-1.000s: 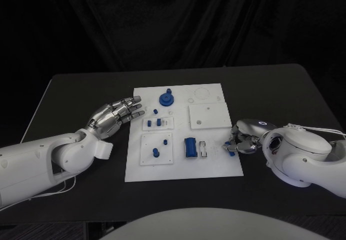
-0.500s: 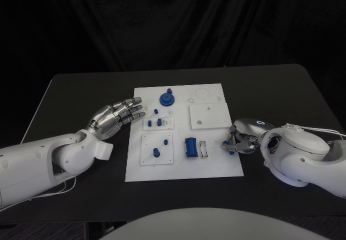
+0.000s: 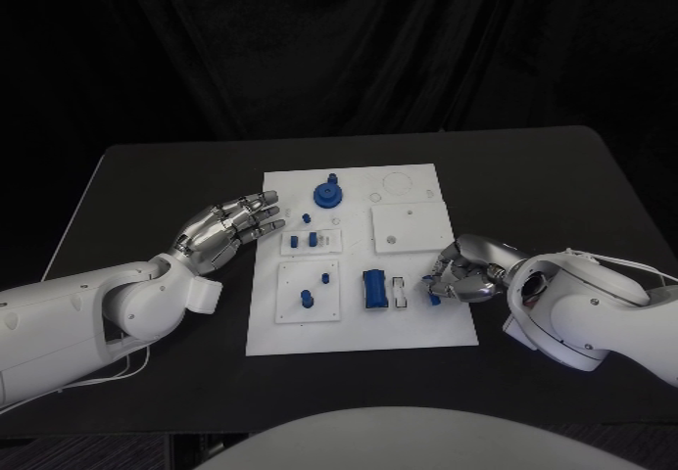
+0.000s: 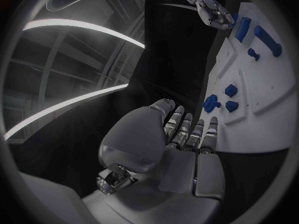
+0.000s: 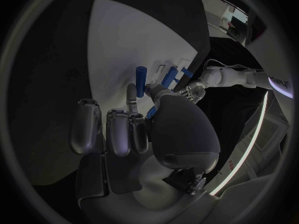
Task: Assemble the parts on the task board
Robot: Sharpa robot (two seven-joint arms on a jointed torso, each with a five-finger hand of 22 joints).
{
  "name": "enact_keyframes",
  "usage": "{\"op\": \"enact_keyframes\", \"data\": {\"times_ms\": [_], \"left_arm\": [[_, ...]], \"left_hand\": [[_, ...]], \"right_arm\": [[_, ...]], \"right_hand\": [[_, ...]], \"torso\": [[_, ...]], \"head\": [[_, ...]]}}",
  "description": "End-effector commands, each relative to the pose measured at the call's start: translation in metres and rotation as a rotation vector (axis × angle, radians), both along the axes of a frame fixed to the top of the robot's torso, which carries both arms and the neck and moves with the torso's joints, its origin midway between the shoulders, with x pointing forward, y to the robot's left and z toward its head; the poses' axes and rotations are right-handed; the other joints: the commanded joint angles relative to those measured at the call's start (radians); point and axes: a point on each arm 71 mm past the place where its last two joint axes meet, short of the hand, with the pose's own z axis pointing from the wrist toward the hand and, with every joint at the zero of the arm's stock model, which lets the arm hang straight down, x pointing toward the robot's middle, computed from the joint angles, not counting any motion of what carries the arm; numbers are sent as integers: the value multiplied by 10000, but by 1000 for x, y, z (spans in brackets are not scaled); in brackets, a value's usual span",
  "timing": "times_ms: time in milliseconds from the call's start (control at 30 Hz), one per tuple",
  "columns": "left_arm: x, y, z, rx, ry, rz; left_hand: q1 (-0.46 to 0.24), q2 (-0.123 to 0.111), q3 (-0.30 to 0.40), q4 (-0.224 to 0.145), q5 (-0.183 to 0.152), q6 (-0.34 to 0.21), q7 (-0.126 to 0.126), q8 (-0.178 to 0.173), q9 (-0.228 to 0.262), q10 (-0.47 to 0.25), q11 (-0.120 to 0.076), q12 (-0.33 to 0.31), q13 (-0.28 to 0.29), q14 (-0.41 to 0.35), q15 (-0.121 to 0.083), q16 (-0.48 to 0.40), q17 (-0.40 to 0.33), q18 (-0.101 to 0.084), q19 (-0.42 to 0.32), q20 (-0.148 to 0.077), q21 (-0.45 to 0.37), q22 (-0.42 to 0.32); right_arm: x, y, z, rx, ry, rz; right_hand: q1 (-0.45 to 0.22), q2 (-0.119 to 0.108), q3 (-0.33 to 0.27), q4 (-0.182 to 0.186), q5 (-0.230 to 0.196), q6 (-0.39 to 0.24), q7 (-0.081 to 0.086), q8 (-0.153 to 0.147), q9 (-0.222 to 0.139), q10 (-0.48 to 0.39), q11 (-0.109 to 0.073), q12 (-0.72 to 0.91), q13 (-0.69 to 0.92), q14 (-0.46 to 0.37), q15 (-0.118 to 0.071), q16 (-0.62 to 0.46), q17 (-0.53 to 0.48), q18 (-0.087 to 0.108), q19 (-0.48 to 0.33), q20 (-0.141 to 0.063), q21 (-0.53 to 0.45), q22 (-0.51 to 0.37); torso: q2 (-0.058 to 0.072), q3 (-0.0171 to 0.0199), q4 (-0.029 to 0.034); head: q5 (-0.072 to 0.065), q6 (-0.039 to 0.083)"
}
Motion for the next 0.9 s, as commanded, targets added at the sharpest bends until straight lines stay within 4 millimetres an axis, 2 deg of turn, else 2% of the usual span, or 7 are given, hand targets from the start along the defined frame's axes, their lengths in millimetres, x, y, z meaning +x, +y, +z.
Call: {"op": "enact_keyframes", "data": {"times_ms": [33, 233, 600, 900], "left_arm": [[-1, -2, 0, -172, -46, -97], [-1, -2, 0, -177, -40, -111], [-2, -2, 1, -172, -28, -104], [-2, -1, 1, -151, -26, -63]], "left_hand": [[-79, -20, 32, -7, -2, 60, 156, 67, 9, 1, 49, 46, 10, 37, -26, 55, 15, -72, 45, 15, 61, -4], [-92, -29, 69, -6, -1, 70, 167, 70, 11, 20, 72, 72, 13, 38, -29, 62, 16, -67, 48, 16, 60, -6], [-92, -29, 69, -6, -1, 70, 167, 70, 11, 20, 72, 72, 13, 38, -29, 62, 16, -67, 48, 16, 60, -6], [-101, -42, 88, -8, -3, 78, 170, 72, 11, 26, 79, 77, 13, 47, -26, 80, 19, -65, 60, 16, 64, 9]], "right_arm": [[1, 4, 2, 1407, 33, -384], [4, 12, 0, 1713, 160, -312], [7, 22, -6, 1463, 550, -166], [4, 27, -13, 1139, 969, -56]], "right_hand": [[-151, -9, 669, -570, 56, -24, 20, 45, 15, 1081, 38, -23, 2631, 628, 22, -19, 67, -121, 327, 58, 61, 1864], [-253, -5, 707, -544, 59, -17, 22, 58, 23, 1081, 40, -23, 2631, 637, 24, 2, 107, -128, 338, 61, 94, 1874], [-545, -22, 690, -449, 19, -46, 40, 66, 31, 1081, 56, -23, 2631, 626, 36, -19, 44, -115, 321, 69, 44, 1856], [-658, -41, 648, -423, -39, -53, 43, 69, 34, 1081, 63, -23, 2631, 611, 39, -50, -29, -105, 306, 74, 1, 1842]], "torso": [[13, 6, -6], [19, 1, 19], [35, -15, 16], [26, -7, 8]], "head": [[-21, -2], [-52, -2], [-62, -2], [-18, -2]]}}
